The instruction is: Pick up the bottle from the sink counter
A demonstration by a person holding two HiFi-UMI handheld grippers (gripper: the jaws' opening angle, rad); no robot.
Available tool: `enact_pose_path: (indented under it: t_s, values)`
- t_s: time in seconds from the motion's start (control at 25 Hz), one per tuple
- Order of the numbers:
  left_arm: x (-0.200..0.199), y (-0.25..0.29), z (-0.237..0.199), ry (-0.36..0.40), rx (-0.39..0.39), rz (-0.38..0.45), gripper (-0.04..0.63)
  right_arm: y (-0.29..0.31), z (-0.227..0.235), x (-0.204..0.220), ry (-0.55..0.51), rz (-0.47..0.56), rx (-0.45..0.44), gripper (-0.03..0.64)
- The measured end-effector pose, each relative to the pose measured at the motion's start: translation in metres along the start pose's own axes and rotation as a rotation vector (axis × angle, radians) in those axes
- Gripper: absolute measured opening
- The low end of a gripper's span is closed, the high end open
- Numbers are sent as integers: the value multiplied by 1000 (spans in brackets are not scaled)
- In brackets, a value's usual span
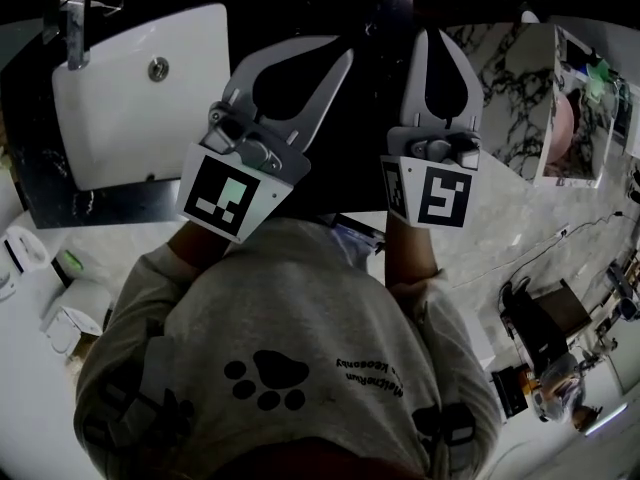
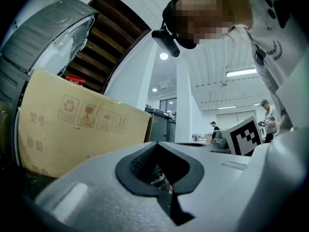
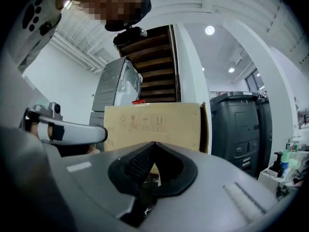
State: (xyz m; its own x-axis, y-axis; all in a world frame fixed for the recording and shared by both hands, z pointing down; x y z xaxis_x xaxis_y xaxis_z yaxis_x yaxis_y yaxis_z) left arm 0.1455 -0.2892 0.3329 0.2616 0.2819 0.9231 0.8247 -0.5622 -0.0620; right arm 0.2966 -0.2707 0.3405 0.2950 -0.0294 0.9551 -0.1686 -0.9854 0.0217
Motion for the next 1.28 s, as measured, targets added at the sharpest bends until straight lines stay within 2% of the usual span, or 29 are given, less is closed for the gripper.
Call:
enact_pose_path:
  t_s: [0.48,0.96,1.28]
  values:
    - [27,25,-10,-21,-32,-9,3,27,14,40,31,-9,-57,3]
    - [46,41,-22,-42,-70,-32,3,59,12,63,56,-71,-147,3]
    - [51,46,-33,-62,-99,-34,3,77,12,81,77,-149,-165,150]
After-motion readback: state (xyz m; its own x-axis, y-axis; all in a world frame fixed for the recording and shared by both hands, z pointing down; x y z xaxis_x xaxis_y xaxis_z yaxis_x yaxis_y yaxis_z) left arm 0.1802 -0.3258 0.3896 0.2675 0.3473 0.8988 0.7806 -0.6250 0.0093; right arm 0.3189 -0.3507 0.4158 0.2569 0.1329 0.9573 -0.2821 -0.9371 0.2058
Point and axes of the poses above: the fingertips, and each gripper's own axes: y forward along the fingers, z to its right, x out of its underside, the point moved 7 cm from there along -y, backward along the fingers, and after that the axes turned 14 degrees about -y, right-handed, at the moved point
